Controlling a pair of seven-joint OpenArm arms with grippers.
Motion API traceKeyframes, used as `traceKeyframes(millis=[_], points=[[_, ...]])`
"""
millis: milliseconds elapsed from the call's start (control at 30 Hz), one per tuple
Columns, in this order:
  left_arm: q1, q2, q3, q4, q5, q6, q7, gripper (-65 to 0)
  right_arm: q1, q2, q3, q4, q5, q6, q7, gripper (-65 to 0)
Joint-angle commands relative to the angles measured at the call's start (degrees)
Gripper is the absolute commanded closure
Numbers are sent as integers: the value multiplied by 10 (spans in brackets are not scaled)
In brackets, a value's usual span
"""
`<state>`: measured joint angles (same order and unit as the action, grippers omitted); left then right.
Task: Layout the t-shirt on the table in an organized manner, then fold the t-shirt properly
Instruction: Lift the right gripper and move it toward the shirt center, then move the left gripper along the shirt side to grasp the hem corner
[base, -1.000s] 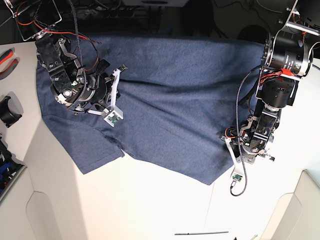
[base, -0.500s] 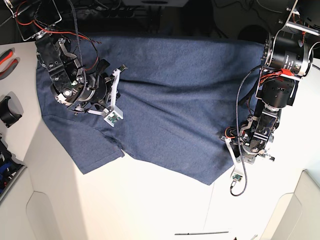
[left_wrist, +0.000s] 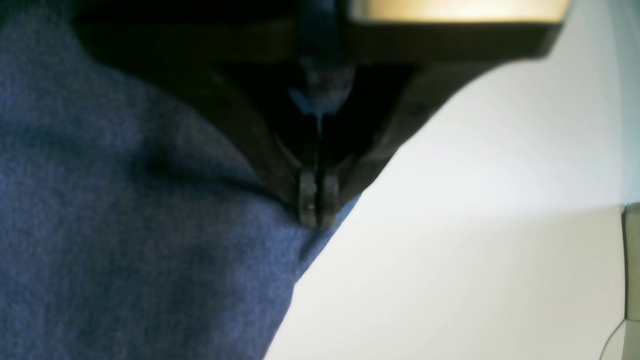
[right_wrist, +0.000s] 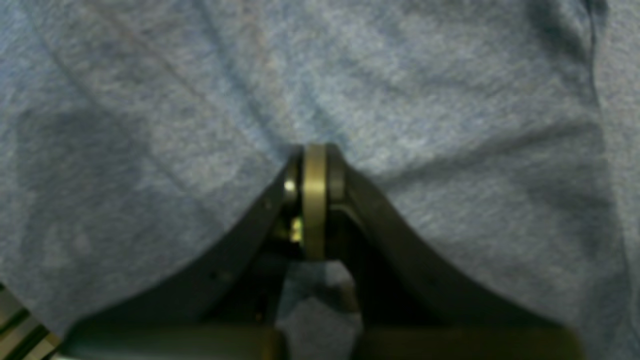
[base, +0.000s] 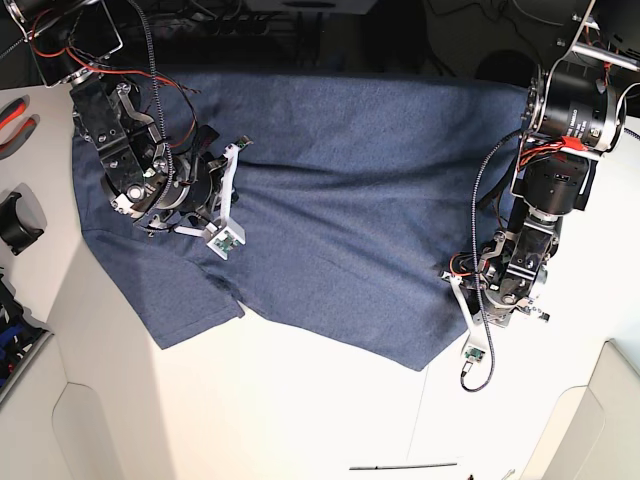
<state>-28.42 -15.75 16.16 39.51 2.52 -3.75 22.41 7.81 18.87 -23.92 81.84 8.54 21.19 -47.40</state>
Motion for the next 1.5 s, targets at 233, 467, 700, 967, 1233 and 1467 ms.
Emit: traceKeyframes(millis=[233,467,700,967,1233,1467], points=[[-10,-4,-1,5,1,-4,1,0,31,3,2,5,-6,-41,92,0],[-10,-4,-1,5,1,-4,0,0,71,-10,2,5,-5,-56,117,0],[-11,-1,-1,5,1,-4,-2,0,105,-78,2,-2,-1,-81,202,0],[-10,5,-1,5,2,-3,1,0,173,-205,2,-170,4,-79,273,0],[-11,5,-1,5,3,-3,1,0,237,-238,2,-363,-34,-80,348,0],[-11,5,-1,5,2,-4,-12,0,230,-231,2,-442,-53,-79,321,0]])
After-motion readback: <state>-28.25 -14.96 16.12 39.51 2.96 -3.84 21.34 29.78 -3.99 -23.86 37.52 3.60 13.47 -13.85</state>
